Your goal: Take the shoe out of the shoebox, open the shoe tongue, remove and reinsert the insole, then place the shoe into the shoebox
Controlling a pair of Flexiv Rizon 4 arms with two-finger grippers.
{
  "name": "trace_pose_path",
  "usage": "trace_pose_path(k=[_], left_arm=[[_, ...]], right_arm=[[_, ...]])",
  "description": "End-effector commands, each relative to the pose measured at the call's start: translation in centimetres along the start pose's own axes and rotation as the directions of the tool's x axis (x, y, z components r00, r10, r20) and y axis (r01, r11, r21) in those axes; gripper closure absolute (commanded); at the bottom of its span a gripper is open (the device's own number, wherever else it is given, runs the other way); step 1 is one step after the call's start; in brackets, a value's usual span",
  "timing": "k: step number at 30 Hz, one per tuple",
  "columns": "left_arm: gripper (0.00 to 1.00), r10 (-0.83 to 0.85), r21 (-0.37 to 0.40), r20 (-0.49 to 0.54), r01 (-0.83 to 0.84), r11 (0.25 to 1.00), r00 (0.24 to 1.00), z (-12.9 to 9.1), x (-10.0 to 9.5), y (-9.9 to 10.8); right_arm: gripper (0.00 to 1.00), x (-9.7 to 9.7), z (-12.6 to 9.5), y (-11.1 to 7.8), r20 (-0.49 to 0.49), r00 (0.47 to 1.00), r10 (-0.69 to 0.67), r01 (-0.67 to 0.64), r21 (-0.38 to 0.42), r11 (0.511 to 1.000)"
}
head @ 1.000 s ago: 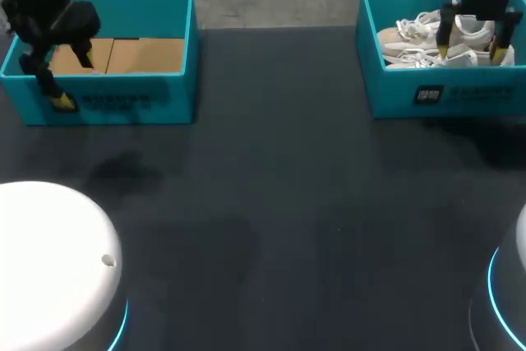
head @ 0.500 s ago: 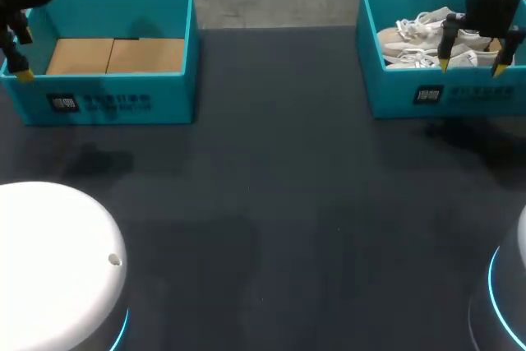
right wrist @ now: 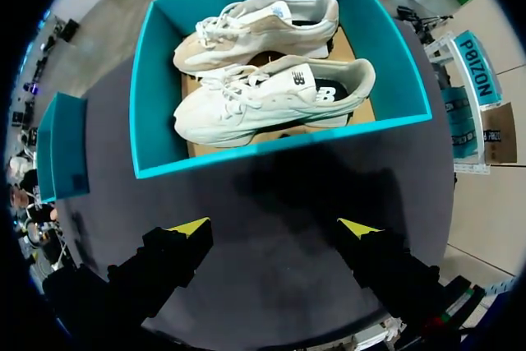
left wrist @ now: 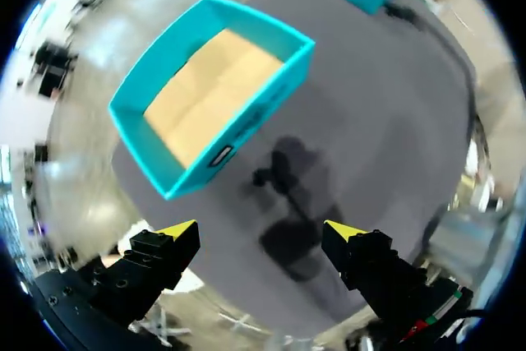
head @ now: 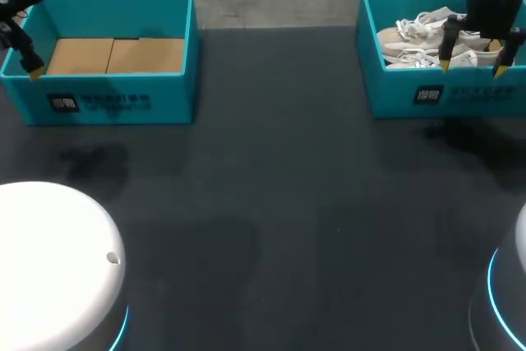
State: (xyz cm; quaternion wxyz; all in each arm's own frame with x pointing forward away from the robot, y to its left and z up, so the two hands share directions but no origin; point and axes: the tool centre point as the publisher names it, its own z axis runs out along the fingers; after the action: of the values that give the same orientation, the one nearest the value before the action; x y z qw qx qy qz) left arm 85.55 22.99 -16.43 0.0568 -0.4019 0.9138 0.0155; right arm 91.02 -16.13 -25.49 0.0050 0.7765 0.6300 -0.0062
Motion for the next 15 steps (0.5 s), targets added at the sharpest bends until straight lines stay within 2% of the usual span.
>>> trace_pose_path(k=[1,7,15], left_arm=[[0.00,-0.408,-0.096,-0.090,0.399,0.912,0.909,0.8,-1.6,0.0],[0.00,-0.512,-0.110,-0.160,0.500,0.859,0.844,1.7,-3.2,-0.3],[0.00,-0.571,-0.129,-0.179,0.556,0.821,0.802,2.7,-4.5,-1.0]], right_arm=[[0.00,0.0,0.0,-0.1,0.000,1.000,0.001,-0.001,-0.002,1.000],[0.00,0.0,0.0,-0.1,0.000,1.000,0.001,-0.001,-0.002,1.000],[0.00,0.0,0.0,-0.1,0.000,1.000,0.001,-0.001,-0.002,1.000]])
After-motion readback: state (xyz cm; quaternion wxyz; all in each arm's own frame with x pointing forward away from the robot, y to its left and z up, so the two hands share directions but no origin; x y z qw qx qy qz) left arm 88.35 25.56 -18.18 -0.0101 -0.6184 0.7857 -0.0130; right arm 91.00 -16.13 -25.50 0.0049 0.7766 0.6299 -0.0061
